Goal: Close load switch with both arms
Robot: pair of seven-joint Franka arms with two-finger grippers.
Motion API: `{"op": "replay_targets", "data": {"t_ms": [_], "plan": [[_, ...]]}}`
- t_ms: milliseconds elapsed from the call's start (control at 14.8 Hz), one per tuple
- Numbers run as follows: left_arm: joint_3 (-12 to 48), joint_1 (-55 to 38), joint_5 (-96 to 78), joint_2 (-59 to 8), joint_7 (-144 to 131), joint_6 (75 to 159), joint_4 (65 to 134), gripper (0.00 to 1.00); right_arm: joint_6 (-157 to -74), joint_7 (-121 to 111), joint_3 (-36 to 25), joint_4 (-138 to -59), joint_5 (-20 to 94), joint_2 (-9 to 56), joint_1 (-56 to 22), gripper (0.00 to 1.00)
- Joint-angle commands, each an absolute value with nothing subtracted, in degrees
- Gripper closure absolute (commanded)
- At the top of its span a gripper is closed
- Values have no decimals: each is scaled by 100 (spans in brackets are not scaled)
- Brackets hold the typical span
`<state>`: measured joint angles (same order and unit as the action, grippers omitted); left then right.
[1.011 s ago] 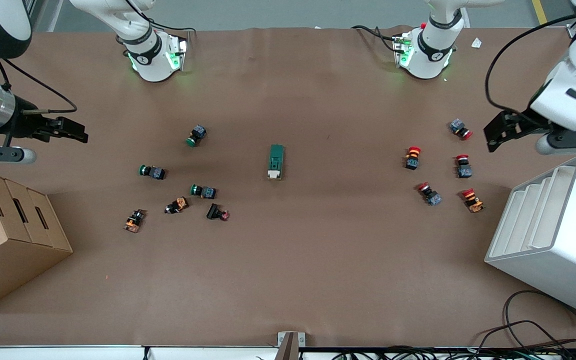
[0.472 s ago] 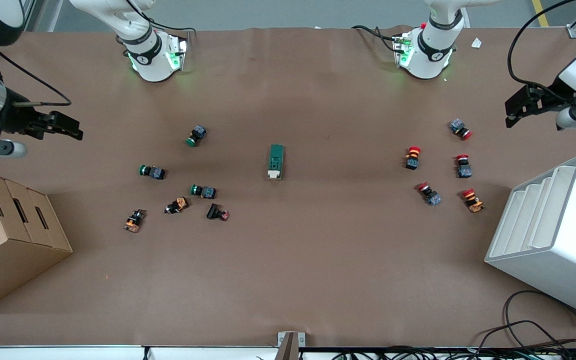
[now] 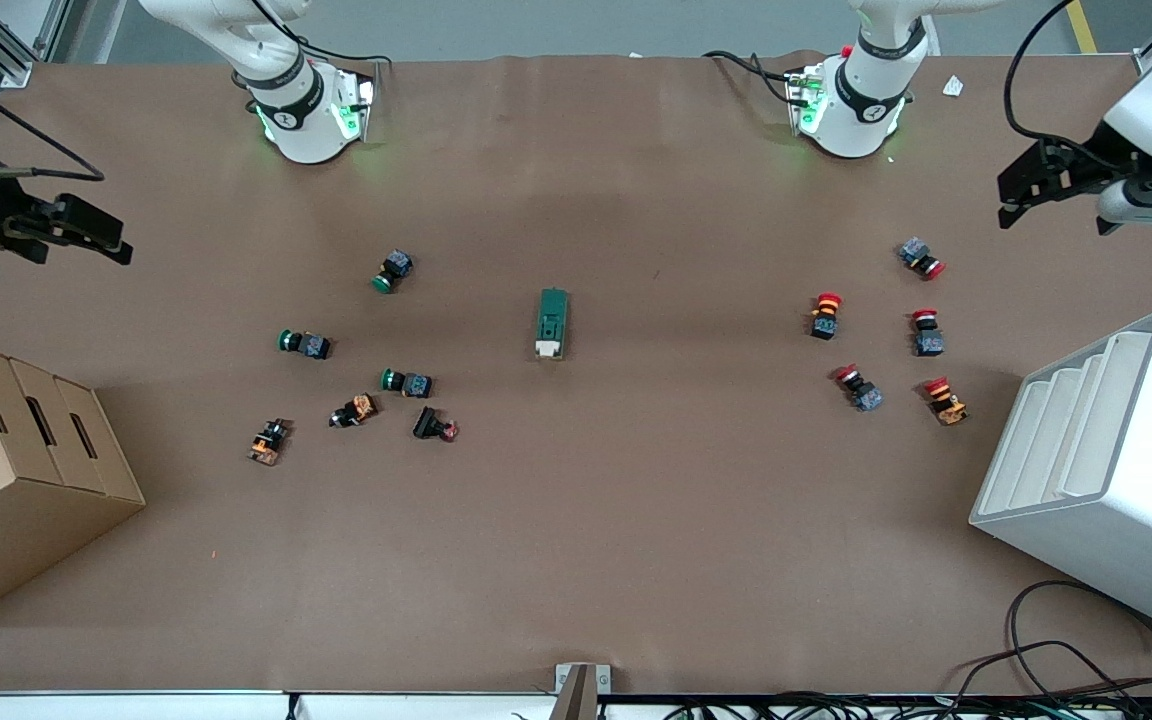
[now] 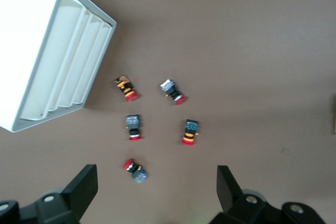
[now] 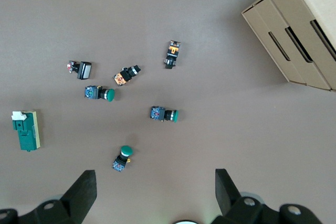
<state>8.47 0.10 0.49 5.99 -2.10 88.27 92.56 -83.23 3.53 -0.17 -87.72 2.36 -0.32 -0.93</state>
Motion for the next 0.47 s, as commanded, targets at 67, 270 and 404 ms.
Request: {"op": "replay_targets", "data": {"t_ms": [67, 270, 404], "plan": [[730, -141, -175, 712, -413, 8789, 9387, 0, -8157, 316, -18, -8534, 193, 35, -79, 0], [659, -141, -316, 642, -422, 8789, 9352, 0, -7806, 281, -9, -8552, 176, 18, -114, 0], [616, -149, -308, 624, -457, 8789, 9334, 0, -7674, 281, -9, -8596, 158, 9, -132, 0]]}}
